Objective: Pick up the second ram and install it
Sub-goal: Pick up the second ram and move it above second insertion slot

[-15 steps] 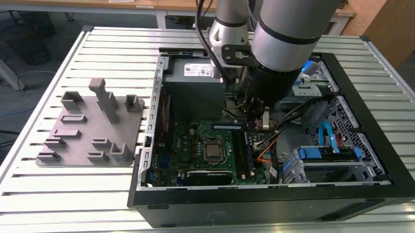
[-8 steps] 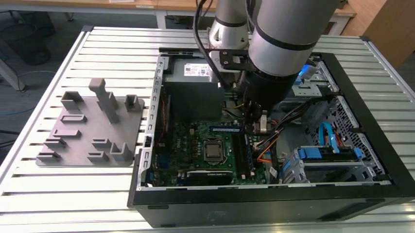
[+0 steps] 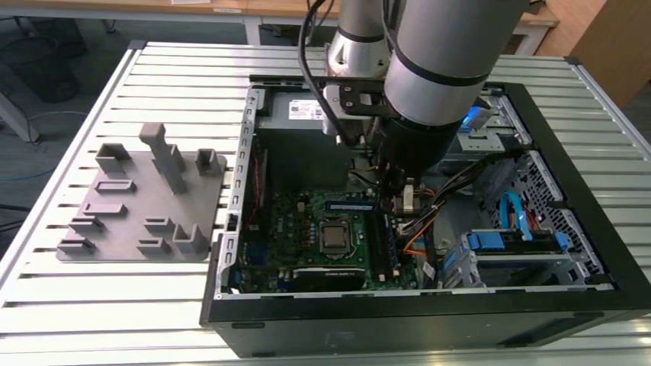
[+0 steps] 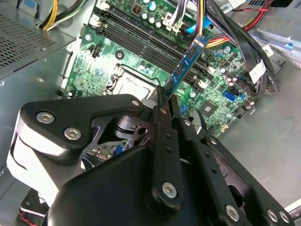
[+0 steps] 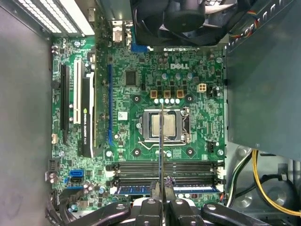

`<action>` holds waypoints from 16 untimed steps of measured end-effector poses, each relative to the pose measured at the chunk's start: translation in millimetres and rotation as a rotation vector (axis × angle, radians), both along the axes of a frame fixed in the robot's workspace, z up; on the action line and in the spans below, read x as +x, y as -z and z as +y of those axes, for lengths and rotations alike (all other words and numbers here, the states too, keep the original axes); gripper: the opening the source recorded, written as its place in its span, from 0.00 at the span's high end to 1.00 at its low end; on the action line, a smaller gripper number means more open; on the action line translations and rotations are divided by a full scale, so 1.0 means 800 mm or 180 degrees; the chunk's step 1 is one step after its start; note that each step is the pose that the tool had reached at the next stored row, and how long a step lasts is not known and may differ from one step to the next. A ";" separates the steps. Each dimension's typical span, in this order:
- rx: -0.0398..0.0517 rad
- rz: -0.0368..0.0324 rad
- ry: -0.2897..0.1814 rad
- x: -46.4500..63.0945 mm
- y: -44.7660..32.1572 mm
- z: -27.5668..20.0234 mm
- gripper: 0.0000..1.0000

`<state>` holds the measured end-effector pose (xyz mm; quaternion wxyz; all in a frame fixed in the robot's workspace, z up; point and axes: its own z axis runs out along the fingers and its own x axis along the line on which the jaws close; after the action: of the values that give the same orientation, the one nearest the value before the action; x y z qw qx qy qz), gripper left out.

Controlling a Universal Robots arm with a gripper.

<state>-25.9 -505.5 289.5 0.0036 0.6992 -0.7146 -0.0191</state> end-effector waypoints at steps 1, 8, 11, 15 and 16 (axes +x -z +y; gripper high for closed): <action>0.0000 0.0000 0.0000 -0.001 0.0004 -0.0003 0.86; 0.0000 0.0000 0.0000 -0.006 0.0046 -0.0075 0.86; 0.0003 0.0000 0.0000 -0.006 0.0046 -0.0076 0.86; 0.0003 0.0000 0.0000 -0.006 0.0046 -0.0076 0.86; 0.0004 0.0000 0.0000 -0.006 0.0046 -0.0076 0.86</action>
<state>-30.5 -511.6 285.8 0.0031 0.6993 -0.7146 -0.0196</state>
